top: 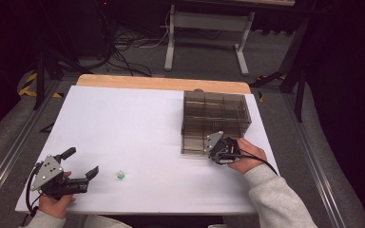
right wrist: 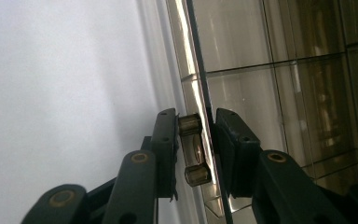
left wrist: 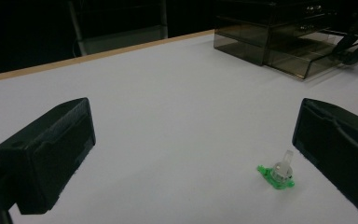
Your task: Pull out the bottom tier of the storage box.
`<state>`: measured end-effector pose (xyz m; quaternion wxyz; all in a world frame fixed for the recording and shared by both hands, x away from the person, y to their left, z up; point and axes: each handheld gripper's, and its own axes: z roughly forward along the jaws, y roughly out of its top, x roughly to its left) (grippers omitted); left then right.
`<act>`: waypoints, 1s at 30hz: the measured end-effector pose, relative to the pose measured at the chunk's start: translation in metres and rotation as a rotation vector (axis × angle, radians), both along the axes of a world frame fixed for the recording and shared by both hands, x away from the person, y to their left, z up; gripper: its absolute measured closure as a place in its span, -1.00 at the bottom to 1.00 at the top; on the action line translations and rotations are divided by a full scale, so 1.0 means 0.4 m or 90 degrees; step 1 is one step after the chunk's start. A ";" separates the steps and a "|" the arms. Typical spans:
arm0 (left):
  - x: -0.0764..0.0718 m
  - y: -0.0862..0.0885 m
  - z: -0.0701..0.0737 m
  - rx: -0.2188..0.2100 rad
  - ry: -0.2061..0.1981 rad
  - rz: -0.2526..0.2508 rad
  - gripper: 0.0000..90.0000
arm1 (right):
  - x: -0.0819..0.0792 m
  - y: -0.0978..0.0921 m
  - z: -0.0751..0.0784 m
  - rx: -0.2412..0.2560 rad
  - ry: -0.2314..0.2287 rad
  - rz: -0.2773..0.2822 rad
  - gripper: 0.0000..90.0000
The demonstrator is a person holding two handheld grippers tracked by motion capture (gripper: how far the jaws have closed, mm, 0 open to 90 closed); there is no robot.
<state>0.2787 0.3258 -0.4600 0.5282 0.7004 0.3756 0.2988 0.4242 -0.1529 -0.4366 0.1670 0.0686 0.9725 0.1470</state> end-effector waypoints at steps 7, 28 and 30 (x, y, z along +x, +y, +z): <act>-0.001 0.000 0.000 0.000 0.000 0.000 -0.99 | 0.001 -0.002 0.000 0.010 0.007 0.001 0.48; 0.003 -0.002 0.001 -0.002 -0.001 -0.004 -0.99 | -0.030 -0.029 0.084 0.266 -0.048 -0.058 -0.49; 0.004 -0.002 0.001 -0.003 -0.001 -0.006 -0.99 | -0.032 -0.029 0.089 0.276 -0.053 -0.058 -0.51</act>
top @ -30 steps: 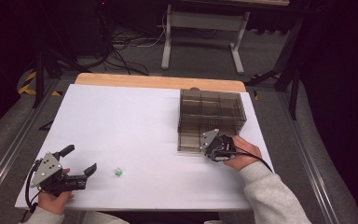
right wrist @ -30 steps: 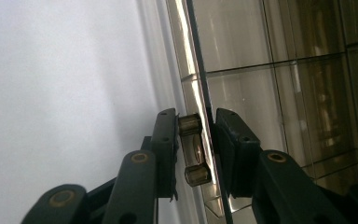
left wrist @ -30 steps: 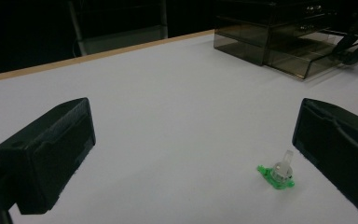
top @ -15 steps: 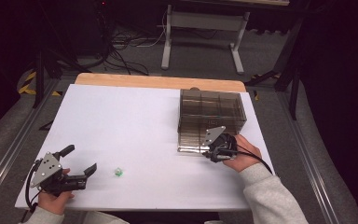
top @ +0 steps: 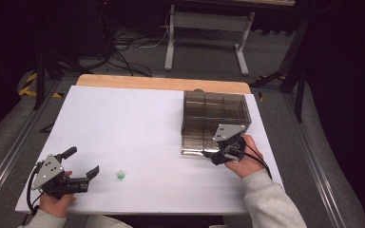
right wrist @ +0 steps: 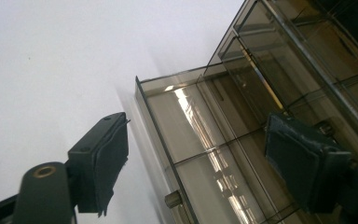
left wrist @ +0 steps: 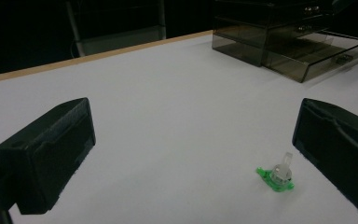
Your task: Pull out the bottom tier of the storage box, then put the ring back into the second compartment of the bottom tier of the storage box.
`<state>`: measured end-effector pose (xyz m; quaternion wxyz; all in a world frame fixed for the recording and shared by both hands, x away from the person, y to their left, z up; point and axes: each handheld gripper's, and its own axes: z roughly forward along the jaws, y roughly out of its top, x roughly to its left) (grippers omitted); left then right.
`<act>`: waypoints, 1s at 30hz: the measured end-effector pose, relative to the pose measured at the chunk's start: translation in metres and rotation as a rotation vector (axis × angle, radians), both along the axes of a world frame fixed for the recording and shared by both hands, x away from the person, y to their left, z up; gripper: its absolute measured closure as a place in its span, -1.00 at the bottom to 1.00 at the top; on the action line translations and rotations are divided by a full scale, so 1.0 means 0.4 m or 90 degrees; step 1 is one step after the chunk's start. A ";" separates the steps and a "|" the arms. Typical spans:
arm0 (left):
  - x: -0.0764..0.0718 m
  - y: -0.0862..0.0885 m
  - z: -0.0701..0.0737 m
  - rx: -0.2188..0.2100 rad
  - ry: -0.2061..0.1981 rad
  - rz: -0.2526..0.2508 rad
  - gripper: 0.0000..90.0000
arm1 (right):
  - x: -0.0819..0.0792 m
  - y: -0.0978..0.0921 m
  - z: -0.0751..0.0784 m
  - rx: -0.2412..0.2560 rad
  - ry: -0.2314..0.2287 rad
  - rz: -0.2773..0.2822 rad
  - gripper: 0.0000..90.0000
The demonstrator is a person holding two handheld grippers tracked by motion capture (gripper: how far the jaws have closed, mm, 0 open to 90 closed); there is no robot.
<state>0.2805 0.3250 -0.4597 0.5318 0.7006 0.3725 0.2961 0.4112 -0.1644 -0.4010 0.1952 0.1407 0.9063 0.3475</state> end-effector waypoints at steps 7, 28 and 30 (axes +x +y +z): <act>0.000 -0.001 0.000 0.001 -0.001 0.001 -0.99 | -0.011 0.009 0.009 0.020 -0.006 0.002 -0.54; 0.012 -0.010 0.003 0.001 -0.005 -0.010 -0.99 | -0.064 0.106 0.043 0.111 0.002 0.063 -0.63; 0.011 -0.009 0.003 -0.003 -0.006 -0.010 -0.99 | -0.066 0.117 0.044 0.118 0.004 0.069 -0.63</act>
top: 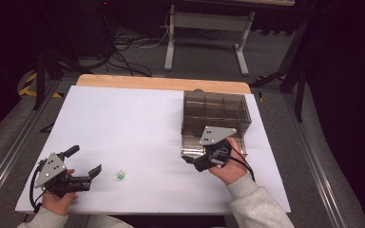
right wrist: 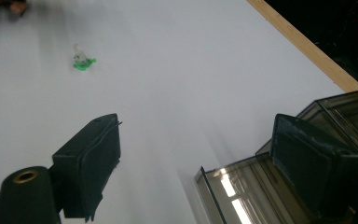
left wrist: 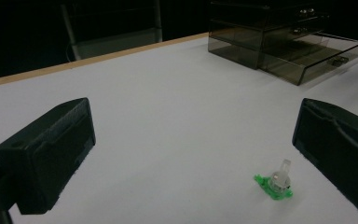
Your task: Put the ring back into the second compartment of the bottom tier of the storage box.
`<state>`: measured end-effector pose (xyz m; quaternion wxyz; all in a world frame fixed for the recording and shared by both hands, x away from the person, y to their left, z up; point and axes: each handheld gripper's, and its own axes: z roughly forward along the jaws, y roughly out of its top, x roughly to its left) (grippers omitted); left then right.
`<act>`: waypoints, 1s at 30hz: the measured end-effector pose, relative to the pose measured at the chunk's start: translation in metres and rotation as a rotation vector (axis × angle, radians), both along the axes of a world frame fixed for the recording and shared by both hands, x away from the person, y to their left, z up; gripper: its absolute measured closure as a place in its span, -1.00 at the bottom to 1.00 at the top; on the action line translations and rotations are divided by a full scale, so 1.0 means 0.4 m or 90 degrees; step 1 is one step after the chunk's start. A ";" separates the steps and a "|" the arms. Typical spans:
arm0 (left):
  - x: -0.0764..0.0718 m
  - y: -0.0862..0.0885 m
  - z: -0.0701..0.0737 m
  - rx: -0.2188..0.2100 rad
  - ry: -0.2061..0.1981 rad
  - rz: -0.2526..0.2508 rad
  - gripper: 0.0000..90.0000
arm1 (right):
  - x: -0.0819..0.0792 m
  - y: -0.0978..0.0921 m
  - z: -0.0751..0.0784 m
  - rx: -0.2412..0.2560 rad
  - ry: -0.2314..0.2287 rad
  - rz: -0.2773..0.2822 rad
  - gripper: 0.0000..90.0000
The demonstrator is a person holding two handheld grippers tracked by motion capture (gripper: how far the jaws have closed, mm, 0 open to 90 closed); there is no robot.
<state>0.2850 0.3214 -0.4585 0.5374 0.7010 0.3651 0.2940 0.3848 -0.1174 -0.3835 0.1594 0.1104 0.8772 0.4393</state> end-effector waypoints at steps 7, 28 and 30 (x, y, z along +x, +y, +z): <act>0.000 0.001 0.001 0.008 -0.002 0.000 -0.99 | -0.005 0.035 0.002 0.008 0.002 0.015 -0.64; -0.001 0.003 0.001 0.004 -0.002 0.002 -0.99 | -0.009 0.116 -0.025 0.043 0.037 -0.005 -0.72; 0.000 0.003 0.001 0.004 -0.002 0.002 -0.99 | -0.011 0.130 -0.031 0.043 0.041 -0.002 -0.72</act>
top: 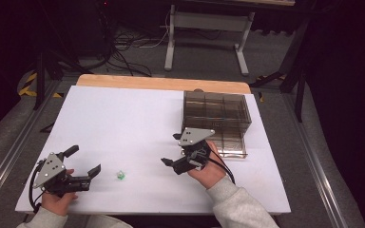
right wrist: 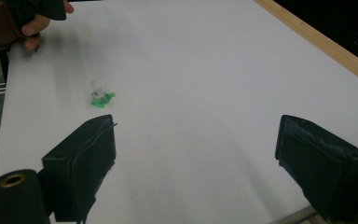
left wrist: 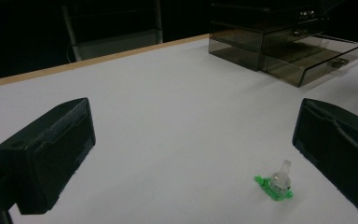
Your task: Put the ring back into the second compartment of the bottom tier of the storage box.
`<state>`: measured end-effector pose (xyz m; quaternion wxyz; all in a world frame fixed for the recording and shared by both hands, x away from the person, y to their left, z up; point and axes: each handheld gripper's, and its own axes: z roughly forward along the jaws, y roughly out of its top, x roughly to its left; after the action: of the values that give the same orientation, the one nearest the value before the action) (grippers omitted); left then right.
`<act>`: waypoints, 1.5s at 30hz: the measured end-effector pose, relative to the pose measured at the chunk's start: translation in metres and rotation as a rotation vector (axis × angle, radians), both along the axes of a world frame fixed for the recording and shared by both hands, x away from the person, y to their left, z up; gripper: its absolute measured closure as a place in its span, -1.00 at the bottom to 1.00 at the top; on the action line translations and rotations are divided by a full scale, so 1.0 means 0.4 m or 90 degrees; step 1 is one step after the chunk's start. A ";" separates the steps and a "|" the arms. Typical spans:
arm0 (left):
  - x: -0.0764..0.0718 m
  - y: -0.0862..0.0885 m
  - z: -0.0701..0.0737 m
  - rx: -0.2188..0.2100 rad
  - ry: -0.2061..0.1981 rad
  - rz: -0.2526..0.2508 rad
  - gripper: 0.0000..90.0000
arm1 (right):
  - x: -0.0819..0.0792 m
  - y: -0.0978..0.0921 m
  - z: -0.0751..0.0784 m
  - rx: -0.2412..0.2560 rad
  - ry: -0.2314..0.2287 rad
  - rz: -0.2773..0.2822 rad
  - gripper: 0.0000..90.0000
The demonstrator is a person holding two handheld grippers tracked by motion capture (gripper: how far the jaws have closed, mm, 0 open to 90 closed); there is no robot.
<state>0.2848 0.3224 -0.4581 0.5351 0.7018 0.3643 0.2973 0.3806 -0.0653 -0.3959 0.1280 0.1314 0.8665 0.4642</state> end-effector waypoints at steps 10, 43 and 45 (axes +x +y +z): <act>0.000 0.000 0.000 0.000 0.000 0.000 -0.99 | -0.005 0.055 -0.027 -0.001 0.019 0.022 -0.69; -0.001 0.001 0.001 -0.001 -0.001 -0.002 -0.99 | -0.011 0.183 -0.112 -0.028 0.038 0.060 -0.60; -0.001 0.001 0.001 -0.001 0.000 -0.002 -0.99 | -0.011 0.187 -0.115 -0.028 0.038 0.063 -0.60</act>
<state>0.2843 0.3227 -0.4578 0.5360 0.7019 0.3634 0.2967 0.3761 0.0095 -0.4417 0.0821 0.0995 0.8851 0.4471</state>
